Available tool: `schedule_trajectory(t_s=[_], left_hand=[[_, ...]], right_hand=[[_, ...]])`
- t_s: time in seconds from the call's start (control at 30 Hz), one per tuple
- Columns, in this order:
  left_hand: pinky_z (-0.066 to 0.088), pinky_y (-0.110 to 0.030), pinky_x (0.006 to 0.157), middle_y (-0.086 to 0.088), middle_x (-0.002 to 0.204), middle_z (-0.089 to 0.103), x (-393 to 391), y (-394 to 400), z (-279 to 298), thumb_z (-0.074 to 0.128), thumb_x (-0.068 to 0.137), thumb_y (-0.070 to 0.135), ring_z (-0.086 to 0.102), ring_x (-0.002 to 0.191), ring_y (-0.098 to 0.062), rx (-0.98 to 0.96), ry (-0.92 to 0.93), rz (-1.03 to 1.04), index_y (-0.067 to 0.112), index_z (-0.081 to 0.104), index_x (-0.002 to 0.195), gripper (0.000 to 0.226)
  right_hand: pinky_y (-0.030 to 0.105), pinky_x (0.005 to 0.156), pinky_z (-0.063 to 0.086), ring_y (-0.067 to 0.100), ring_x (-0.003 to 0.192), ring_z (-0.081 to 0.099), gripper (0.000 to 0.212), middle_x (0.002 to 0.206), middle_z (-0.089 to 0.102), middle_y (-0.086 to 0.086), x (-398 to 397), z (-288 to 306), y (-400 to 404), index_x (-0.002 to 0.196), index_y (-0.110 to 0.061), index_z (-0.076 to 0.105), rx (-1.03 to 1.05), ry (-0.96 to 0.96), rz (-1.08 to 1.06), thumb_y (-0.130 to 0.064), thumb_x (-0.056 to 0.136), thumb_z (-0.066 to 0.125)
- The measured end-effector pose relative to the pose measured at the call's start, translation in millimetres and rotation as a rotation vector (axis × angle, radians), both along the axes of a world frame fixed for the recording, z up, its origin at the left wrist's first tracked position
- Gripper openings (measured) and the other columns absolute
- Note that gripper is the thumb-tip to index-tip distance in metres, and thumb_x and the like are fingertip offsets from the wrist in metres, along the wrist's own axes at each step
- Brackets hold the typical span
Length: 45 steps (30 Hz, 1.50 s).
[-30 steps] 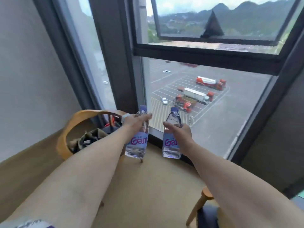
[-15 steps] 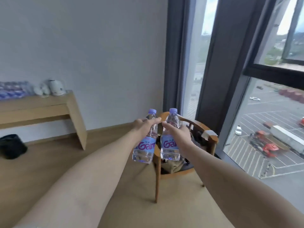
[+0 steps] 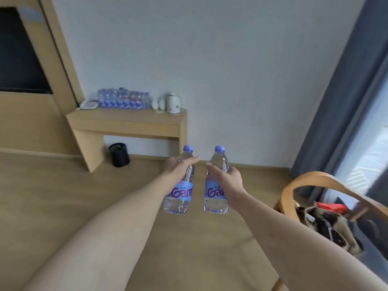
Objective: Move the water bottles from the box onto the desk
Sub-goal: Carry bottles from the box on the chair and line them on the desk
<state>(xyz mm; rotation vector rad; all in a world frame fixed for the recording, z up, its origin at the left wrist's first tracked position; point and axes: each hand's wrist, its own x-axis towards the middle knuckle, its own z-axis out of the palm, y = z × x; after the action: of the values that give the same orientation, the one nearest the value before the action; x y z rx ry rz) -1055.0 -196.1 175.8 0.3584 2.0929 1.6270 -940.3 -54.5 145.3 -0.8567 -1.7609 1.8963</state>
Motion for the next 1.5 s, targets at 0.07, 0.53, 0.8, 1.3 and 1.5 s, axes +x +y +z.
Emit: schedule_trajectory(t_s=[0.07, 0.53, 0.8, 1.3, 1.5], left_hand=[[0.063, -0.046, 0.082, -0.007, 0.087, 0.079, -32.6, -18.7, -3.1, 0.084, 0.053, 0.069, 0.077, 0.077, -0.030, -0.003, -0.001, 0.073, 0.019, 0.070, 0.103, 0.072], [0.059, -0.031, 0.061, 0.002, 0.069, 0.076, -303.2, -50.7, 21.9, 0.079, 0.056, 0.073, 0.075, 0.058, -0.019, -0.090, 0.111, 0.407, 0.020, 0.070, 0.089, 0.064], [0.057, -0.030, 0.061, 0.013, 0.064, 0.073, -431.4, -50.4, 28.5, 0.078, 0.049, 0.078, 0.073, 0.056, -0.014, -0.046, 0.077, 0.524, 0.028, 0.068, 0.084, 0.062], [0.062, -0.048, 0.087, -0.003, 0.087, 0.079, -763.3, -75.1, 2.9, 0.078, 0.049, 0.081, 0.077, 0.080, -0.028, -0.137, 0.076, 0.373, 0.021, 0.070, 0.094, 0.075], [0.059, -0.049, 0.090, -0.004, 0.092, 0.077, -874.5, -62.5, 2.2, 0.076, 0.048, 0.082, 0.074, 0.086, -0.029, -0.150, 0.054, 0.326, 0.021, 0.069, 0.090, 0.074]], right_hand=[[0.051, 0.073, 0.065, 0.028, 0.074, 0.078, 0.064, 0.090, 0.079, 0.010, -42.5, -0.1, -11.1, 0.107, -0.015, 0.067, 0.005, -0.005, 0.070, -0.054, 0.061, 0.089], [0.043, 0.071, 0.065, 0.025, 0.073, 0.078, 0.061, 0.085, 0.080, 0.005, -370.1, 15.5, -15.7, 0.110, -0.018, 0.067, -0.007, 0.031, 0.382, -0.053, 0.064, 0.087], [0.051, 0.079, 0.064, 0.028, 0.076, 0.078, 0.059, 0.088, 0.080, 0.008, -511.8, 19.0, -22.7, 0.110, -0.013, 0.066, 0.003, 0.023, 0.463, -0.049, 0.069, 0.088], [0.038, 0.063, 0.062, 0.027, 0.072, 0.078, 0.046, 0.090, 0.079, 0.014, -806.3, 6.4, -57.3, 0.104, -0.010, 0.060, -0.036, -0.005, 0.346, -0.035, 0.077, 0.088], [0.032, 0.059, 0.058, 0.022, 0.073, 0.078, 0.048, 0.092, 0.079, 0.012, -904.1, 9.9, -56.8, 0.102, -0.016, 0.055, -0.067, -0.017, 0.279, -0.037, 0.076, 0.089]])
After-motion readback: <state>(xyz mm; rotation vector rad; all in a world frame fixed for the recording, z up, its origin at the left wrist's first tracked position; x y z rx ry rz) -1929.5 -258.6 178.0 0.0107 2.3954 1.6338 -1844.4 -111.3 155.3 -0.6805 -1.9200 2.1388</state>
